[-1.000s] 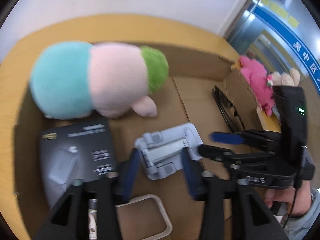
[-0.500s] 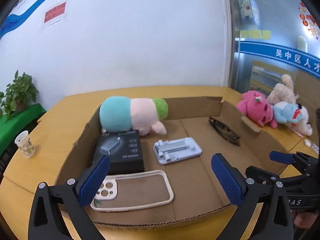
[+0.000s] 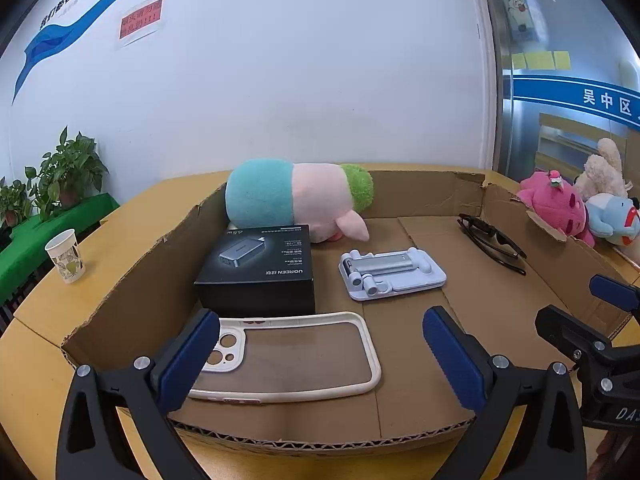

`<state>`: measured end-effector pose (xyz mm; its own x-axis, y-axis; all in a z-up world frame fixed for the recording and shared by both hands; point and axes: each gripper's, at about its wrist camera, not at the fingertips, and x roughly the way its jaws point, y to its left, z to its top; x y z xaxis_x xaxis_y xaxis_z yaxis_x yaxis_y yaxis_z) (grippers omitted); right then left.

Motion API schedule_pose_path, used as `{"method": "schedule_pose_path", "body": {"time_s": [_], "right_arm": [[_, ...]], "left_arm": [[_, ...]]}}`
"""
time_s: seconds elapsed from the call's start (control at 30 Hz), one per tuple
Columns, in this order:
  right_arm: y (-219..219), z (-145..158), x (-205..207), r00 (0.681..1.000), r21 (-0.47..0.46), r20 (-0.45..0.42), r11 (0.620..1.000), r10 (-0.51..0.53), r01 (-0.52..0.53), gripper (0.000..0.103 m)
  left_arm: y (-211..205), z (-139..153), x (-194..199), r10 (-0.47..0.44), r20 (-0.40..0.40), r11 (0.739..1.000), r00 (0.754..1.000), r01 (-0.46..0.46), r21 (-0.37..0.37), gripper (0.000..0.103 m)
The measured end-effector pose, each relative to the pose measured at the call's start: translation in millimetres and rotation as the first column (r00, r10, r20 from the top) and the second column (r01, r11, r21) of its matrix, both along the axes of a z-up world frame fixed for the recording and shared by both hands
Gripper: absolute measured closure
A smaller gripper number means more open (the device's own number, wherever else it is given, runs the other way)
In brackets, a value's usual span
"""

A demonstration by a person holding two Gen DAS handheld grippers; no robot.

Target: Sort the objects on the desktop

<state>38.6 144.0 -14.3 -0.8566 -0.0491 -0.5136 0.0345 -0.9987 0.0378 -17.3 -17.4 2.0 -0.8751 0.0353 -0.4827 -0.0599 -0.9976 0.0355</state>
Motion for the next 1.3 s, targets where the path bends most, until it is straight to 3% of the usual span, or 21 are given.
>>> {"method": "schedule_pose_path", "body": {"time_s": [0.03,1.3], "right_arm": [[-0.7,-1.7,4.9,0.999,0.004,-0.045,1.0,-0.006,0.006,0.0],[-1.1,-11.3,12.8,0.999,0.005,-0.044,1.0,-0.014,0.015,0.0]], "left_arm": [[0.0,-0.3,0.6,0.0,0.0,1.0,1.0,0.0,0.0,0.0],[0.0,1.2,0.9,0.001,-0.001,1.0,1.0,-0.001,0.001,0.0]]}}
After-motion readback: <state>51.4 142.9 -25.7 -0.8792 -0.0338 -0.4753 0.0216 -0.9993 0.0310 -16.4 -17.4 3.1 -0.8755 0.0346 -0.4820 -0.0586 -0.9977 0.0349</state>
